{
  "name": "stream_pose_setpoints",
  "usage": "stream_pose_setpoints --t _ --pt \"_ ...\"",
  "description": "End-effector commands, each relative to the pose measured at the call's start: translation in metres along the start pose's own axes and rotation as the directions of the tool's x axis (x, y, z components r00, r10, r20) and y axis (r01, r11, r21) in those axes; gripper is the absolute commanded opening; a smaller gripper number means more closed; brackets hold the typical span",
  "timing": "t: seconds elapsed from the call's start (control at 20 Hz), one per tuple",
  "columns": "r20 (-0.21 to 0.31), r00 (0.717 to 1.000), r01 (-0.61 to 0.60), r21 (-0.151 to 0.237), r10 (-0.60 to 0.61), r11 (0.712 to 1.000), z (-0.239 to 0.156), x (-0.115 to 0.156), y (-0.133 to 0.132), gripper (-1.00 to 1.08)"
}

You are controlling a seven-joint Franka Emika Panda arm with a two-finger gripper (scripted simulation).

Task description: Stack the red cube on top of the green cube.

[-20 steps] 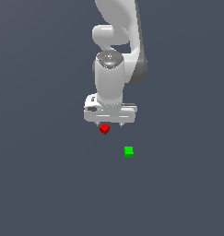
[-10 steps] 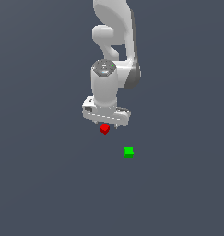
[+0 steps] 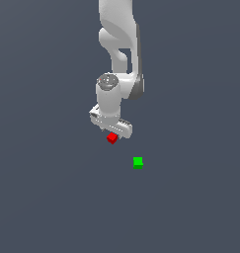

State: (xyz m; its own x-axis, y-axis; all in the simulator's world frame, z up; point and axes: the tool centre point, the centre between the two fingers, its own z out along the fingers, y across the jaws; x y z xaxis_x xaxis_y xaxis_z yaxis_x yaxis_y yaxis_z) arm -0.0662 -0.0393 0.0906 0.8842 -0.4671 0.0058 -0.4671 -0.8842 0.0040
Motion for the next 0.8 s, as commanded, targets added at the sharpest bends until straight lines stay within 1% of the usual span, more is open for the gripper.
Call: stream_pose_setpoints --t 0.0,0.3,0.55,0.75 --pt "0.002 0.999 -0.046 0.001 0.046 0.999 0.009 -0.006 0.004 1.00" --pt "0.006 0.995 -0.100 0.002 0.100 0.995 0.020 -0.013 0.008 1.00" --pt "0.006 0.995 -0.098 0.002 0.098 0.995 0.021 -0.013 0.008 1.00" --pt "0.006 0.995 -0.099 0.002 0.099 0.995 0.030 -0.014 0.008 1.00"
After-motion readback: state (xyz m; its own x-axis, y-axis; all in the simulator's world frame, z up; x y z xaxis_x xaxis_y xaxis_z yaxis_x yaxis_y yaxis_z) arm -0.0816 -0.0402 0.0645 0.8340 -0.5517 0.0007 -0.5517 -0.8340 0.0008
